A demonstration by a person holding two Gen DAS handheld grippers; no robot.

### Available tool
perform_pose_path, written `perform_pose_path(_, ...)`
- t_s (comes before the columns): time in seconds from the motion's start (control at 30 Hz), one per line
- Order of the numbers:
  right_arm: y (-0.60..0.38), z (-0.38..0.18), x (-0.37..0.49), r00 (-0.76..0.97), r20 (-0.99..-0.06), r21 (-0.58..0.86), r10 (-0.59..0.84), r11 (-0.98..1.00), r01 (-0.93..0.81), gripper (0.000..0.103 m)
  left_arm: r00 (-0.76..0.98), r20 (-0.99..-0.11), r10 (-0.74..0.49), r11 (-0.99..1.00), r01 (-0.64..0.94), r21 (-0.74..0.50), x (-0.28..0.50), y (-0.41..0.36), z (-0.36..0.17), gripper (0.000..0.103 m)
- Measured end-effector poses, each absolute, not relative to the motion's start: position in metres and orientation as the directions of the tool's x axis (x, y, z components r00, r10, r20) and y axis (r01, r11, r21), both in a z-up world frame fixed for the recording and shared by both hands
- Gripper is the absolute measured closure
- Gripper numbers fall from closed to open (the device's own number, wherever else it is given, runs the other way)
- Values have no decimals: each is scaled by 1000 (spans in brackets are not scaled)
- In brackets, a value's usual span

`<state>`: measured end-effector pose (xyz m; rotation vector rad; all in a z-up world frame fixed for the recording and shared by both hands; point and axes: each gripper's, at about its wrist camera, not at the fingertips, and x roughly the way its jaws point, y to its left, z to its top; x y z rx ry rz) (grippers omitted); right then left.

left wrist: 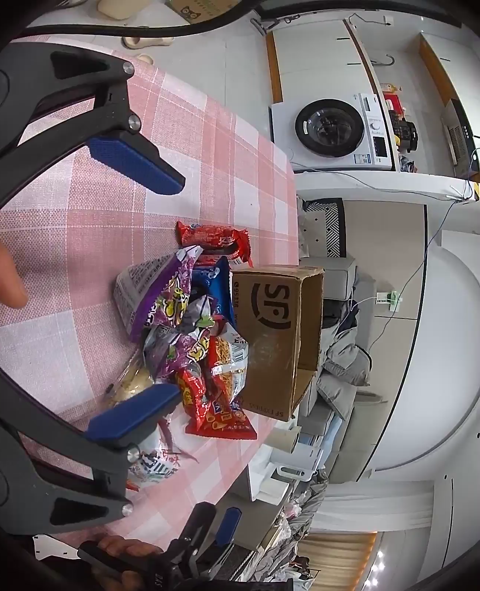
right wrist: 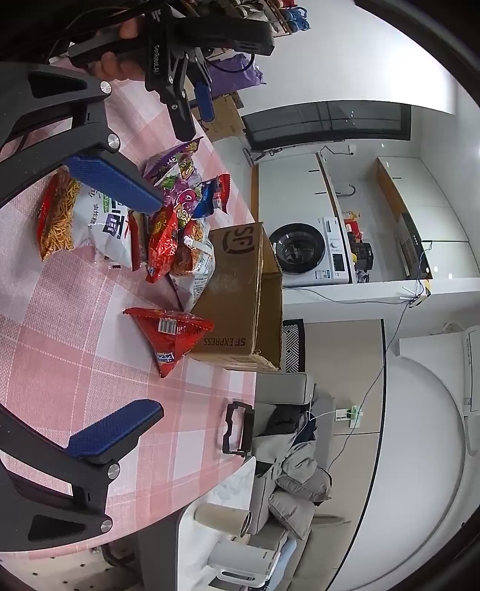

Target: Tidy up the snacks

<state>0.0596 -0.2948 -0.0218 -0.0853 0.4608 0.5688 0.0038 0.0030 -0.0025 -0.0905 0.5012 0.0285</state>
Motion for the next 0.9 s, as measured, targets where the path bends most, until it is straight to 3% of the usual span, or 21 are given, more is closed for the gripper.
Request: perform_pose_path(0.9, -289, -21, 58, 742, -437, 39, 509, 835, -549, 0, 876, -482, 4, 995, -49, -81, 5, 2, -2, 1)
